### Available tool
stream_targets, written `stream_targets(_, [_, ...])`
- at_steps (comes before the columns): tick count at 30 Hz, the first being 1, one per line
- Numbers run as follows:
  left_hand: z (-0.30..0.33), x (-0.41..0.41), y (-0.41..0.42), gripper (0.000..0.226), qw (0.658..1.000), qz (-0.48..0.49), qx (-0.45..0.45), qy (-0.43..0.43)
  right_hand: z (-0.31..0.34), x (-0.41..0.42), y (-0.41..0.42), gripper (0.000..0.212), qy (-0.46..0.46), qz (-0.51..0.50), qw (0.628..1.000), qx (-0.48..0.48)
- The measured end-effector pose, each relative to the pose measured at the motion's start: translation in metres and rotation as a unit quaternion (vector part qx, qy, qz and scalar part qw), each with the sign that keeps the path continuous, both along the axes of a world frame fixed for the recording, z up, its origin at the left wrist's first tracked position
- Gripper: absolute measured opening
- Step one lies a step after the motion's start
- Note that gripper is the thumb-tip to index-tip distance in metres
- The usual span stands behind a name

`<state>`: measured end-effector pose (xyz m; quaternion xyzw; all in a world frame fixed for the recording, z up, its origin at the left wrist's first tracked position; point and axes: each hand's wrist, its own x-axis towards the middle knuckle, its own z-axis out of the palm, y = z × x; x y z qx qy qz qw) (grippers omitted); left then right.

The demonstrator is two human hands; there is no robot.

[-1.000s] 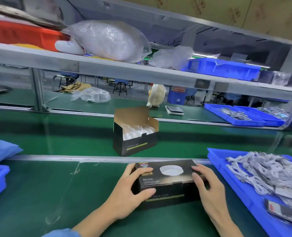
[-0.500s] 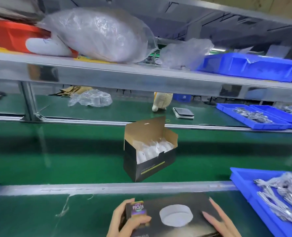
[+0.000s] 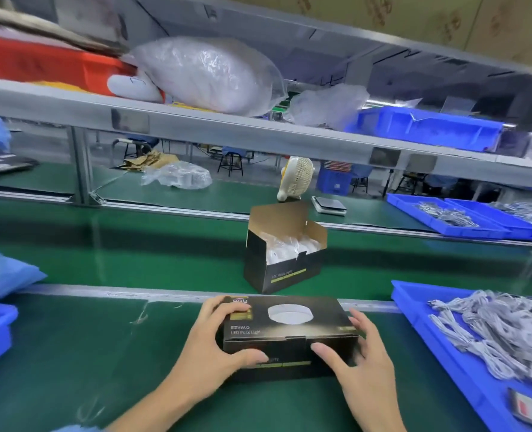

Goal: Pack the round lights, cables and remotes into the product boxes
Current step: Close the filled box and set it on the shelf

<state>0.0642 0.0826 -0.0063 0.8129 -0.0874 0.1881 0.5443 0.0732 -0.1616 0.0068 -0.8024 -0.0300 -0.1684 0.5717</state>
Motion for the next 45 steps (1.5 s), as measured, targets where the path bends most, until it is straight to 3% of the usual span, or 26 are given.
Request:
stream_targets(3, [0.009, 0.014, 0.048, 0.075, 0.997, -0.023, 0.078, -0.005, -0.004, 0.017, 0.023, 0.070, 0.035, 0.071, 0.997, 0.020])
stream_targets(5, [0.015, 0.023, 0.091, 0.077, 0.995, 0.001, 0.096, 0.004, 0.008, 0.043, 0.033, 0.038, 0.070, 0.158, 0.985, 0.020])
stream_targets(8, [0.016, 0.033, 0.147, 0.085, 0.992, 0.069, 0.101, 0.022, 0.028, 0.098, 0.043, 0.031, 0.000, 0.086, 0.994, -0.061])
stream_targets(10, [0.008, 0.045, 0.160, 0.079, 0.987, 0.133, 0.084, 0.017, 0.037, 0.132, 0.051, 0.011, -0.072, 0.044, 0.981, -0.176])
stream_targets(11, [0.002, 0.055, 0.159, 0.074, 0.984, 0.165, 0.067, 0.010, 0.039, 0.146, 0.057, 0.011, -0.078, 0.054, 0.959, -0.266])
stream_targets(13, [-0.009, 0.077, 0.147, 0.074, 0.967, 0.249, 0.051, 0.001, 0.037, 0.175, 0.068, 0.034, -0.056, 0.078, 0.899, -0.426])
stream_targets(16, [-0.009, 0.099, 0.125, 0.083, 0.938, 0.336, 0.080, 0.016, 0.044, 0.185, 0.080, 0.033, -0.035, 0.023, 0.867, -0.497])
stream_targets(18, [-0.008, 0.100, 0.113, 0.092, 0.928, 0.346, 0.135, -0.027, 0.048, 0.175, 0.083, 0.028, -0.045, -0.006, 0.862, -0.506])
stream_targets(20, [-0.006, 0.092, 0.091, 0.108, 0.945, 0.277, 0.159, -0.074, 0.056, 0.153, 0.086, 0.026, -0.049, -0.031, 0.874, -0.482])
stream_targets(22, [0.002, 0.079, 0.056, 0.127, 0.980, 0.145, 0.132, -0.040, 0.067, 0.125, 0.099, 0.031, -0.085, -0.038, 0.883, -0.460])
stream_targets(24, [0.007, 0.068, 0.023, 0.133, 0.998, 0.040, 0.053, -0.010, 0.077, 0.095, 0.126, 0.032, -0.138, -0.006, 0.867, -0.479])
stream_targets(26, [0.007, 0.060, 0.009, 0.121, 0.999, 0.024, -0.019, -0.038, 0.081, 0.061, 0.155, 0.022, -0.162, 0.052, 0.844, -0.508])
stream_targets(29, [0.000, 0.047, 0.015, 0.100, 0.998, 0.023, -0.038, -0.052, 0.069, 0.016, 0.162, 0.017, -0.122, 0.126, 0.824, -0.539])
stream_targets(33, [0.003, 0.017, 0.018, 0.103, 0.998, -0.009, -0.063, -0.018, 0.064, -0.022, 0.104, 0.029, -0.104, 0.173, 0.936, -0.290])
stream_targets(36, [0.003, 0.002, 0.014, 0.122, 0.997, -0.026, -0.071, 0.008, 0.060, -0.030, 0.056, 0.031, -0.145, 0.045, 0.965, -0.213])
stream_targets(38, [0.003, -0.009, 0.011, 0.124, 0.997, -0.040, -0.061, 0.022, 0.050, -0.031, 0.032, 0.022, -0.117, 0.010, 0.957, -0.266])
stream_targets(41, [0.006, -0.025, 0.006, 0.111, 0.996, -0.070, -0.043, 0.036, 0.040, -0.028, 0.002, 0.047, -0.077, 0.044, 0.920, -0.381])
stream_targets(43, [0.008, -0.030, 0.004, 0.105, 0.995, -0.076, -0.044, 0.053, 0.047, -0.031, -0.024, 0.037, -0.136, 0.065, 0.915, -0.375])
stream_targets(45, [0.010, -0.033, 0.001, 0.103, 0.993, -0.082, -0.058, 0.065, 0.055, -0.030, -0.063, 0.023, -0.202, 0.017, 0.922, -0.328])
